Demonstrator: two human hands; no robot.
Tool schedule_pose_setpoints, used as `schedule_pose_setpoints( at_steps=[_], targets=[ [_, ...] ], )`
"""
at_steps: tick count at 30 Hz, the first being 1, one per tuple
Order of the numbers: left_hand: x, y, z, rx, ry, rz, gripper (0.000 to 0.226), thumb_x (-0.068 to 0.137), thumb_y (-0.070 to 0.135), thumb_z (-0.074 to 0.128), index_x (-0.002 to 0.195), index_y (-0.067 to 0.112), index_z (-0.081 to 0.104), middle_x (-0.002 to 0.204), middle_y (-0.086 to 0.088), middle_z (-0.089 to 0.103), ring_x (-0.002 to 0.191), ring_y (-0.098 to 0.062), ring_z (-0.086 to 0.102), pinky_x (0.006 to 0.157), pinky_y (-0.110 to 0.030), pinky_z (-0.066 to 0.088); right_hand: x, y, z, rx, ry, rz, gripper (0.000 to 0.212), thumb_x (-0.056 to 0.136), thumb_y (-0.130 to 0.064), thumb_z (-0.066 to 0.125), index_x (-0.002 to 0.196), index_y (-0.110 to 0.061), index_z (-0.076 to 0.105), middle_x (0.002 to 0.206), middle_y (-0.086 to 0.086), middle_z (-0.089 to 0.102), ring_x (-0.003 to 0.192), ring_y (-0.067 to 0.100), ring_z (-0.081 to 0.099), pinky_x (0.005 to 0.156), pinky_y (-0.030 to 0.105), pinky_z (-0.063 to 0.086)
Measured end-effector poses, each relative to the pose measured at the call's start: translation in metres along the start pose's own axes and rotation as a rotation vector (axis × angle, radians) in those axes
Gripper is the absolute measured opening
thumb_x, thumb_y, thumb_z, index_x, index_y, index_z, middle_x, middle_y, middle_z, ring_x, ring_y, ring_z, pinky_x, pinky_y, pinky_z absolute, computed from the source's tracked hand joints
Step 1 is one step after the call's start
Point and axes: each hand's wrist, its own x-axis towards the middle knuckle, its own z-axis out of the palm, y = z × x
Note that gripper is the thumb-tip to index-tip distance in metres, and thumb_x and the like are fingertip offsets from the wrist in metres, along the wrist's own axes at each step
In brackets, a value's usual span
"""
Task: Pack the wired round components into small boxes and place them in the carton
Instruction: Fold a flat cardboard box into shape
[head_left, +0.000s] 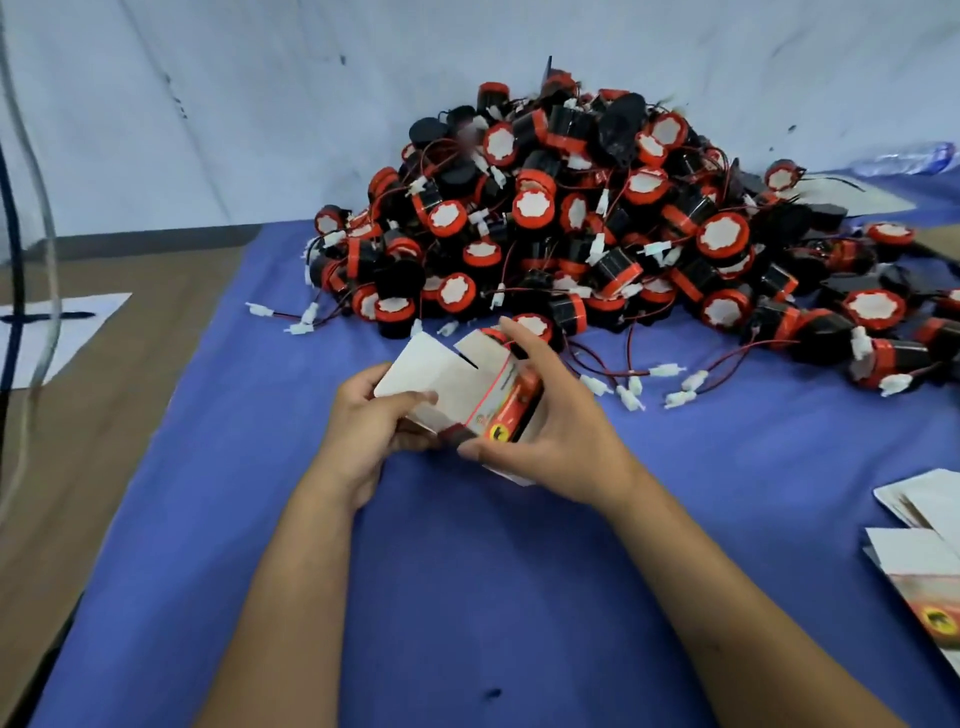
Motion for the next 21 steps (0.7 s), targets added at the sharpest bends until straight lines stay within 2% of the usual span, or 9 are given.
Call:
schedule_pose_setpoints(
  at_steps=[2, 4, 6, 8, 11, 14, 16, 19, 21],
  targets=[
    [-0.002, 0.002, 0.004, -0.053, -0.021, 0.009, 0.010, 0.097, 0.025, 0.068, 0.100, 0.024, 0.078, 0.091, -0.008, 0.079, 0.078, -0.033, 0.071, 0.061, -0.036, 0.060, -0.001, 0.000, -0.005, 0.090, 0.068, 0.119, 0.100, 0.064, -0.052, 0.091, 0.150, -0.035, 0.043, 0.137, -0.020, 0.058, 0.126, -0.001, 0.056, 0.106, 0.029, 0.049],
    [-0.004, 0.005, 0.007, -0.145, -0.158, 0.034, 0.046, 0.092, 0.045, 0.070, 0.129, 0.018, 0.068, 0.120, -0.012, 0.075, 0.108, -0.036, 0.070, 0.088, -0.053, 0.060, 0.000, 0.001, -0.008, 0.313, 0.086, 0.269, 0.081, 0.065, -0.053, 0.087, 0.137, -0.032, 0.059, 0.125, -0.012, 0.070, 0.113, 0.004, 0.067, 0.095, 0.030, 0.056],
    [-0.006, 0.008, 0.005, -0.125, -0.410, 0.118, 0.087, 0.079, 0.043, 0.086, 0.154, 0.026, 0.046, 0.154, -0.008, 0.053, 0.141, -0.030, 0.052, 0.109, -0.059, 0.048, 0.002, 0.002, -0.014, 0.557, 0.056, 0.392, 0.054, 0.074, -0.056, 0.081, 0.118, -0.025, 0.074, 0.115, 0.000, 0.077, 0.105, 0.017, 0.074, 0.087, 0.036, 0.060],
    [-0.010, 0.008, 0.009, 0.037, -0.599, 0.174, 0.121, 0.070, 0.027, 0.094, 0.162, 0.046, 0.019, 0.169, 0.010, 0.028, 0.156, -0.019, 0.029, 0.117, -0.060, 0.039, 0.002, -0.002, -0.020, 0.689, -0.025, 0.479, 0.045, 0.081, -0.059, 0.076, 0.108, -0.024, 0.080, 0.113, 0.007, 0.077, 0.103, 0.023, 0.075, 0.087, 0.042, 0.061],
    [-0.017, 0.006, 0.027, 0.237, -0.539, 0.264, 0.143, 0.065, 0.021, 0.098, 0.161, 0.052, -0.003, 0.170, 0.024, 0.016, 0.158, -0.005, 0.017, 0.121, -0.058, 0.034, 0.001, -0.007, -0.025, 0.765, -0.130, 0.578, 0.044, 0.075, -0.059, 0.079, 0.100, -0.024, 0.083, 0.109, 0.009, 0.078, 0.093, 0.021, 0.077, 0.074, 0.035, 0.061],
    [-0.021, 0.008, 0.040, 0.276, -0.406, 0.355, 0.151, 0.060, 0.029, 0.100, 0.163, 0.044, -0.009, 0.172, 0.020, 0.007, 0.157, -0.001, 0.013, 0.125, -0.048, 0.032, 0.002, -0.009, -0.025, 0.835, -0.103, 0.661, 0.041, 0.072, -0.055, 0.086, 0.096, -0.022, 0.084, 0.109, 0.010, 0.078, 0.086, 0.021, 0.076, 0.066, 0.035, 0.060],
    [-0.022, 0.008, 0.041, 0.317, -0.357, 0.413, 0.147, 0.061, 0.029, 0.098, 0.164, 0.041, -0.006, 0.173, 0.016, 0.009, 0.157, 0.000, 0.013, 0.125, -0.040, 0.031, 0.002, -0.011, -0.025, 0.858, -0.085, 0.672, 0.042, 0.069, -0.055, 0.084, 0.094, -0.021, 0.084, 0.109, 0.011, 0.077, 0.085, 0.022, 0.074, 0.069, 0.038, 0.061],
    [-0.026, 0.009, 0.045, 0.366, -0.361, 0.464, 0.130, 0.070, 0.011, 0.090, 0.165, 0.040, 0.006, 0.163, 0.029, 0.025, 0.150, 0.003, 0.032, 0.116, -0.030, 0.042, 0.001, -0.013, -0.023, 0.843, -0.125, 0.657, 0.042, 0.075, -0.055, 0.078, 0.099, -0.021, 0.083, 0.113, 0.011, 0.077, 0.096, 0.027, 0.075, 0.081, 0.042, 0.062],
    [-0.028, 0.008, 0.047, 0.351, -0.370, 0.460, 0.121, 0.073, 0.000, 0.083, 0.164, 0.039, 0.015, 0.152, 0.036, 0.037, 0.139, -0.004, 0.050, 0.106, -0.032, 0.053, 0.000, -0.013, -0.020, 0.831, -0.144, 0.653, 0.043, 0.082, -0.057, 0.075, 0.105, -0.021, 0.082, 0.117, 0.012, 0.076, 0.104, 0.028, 0.074, 0.085, 0.043, 0.061]
  ],
)
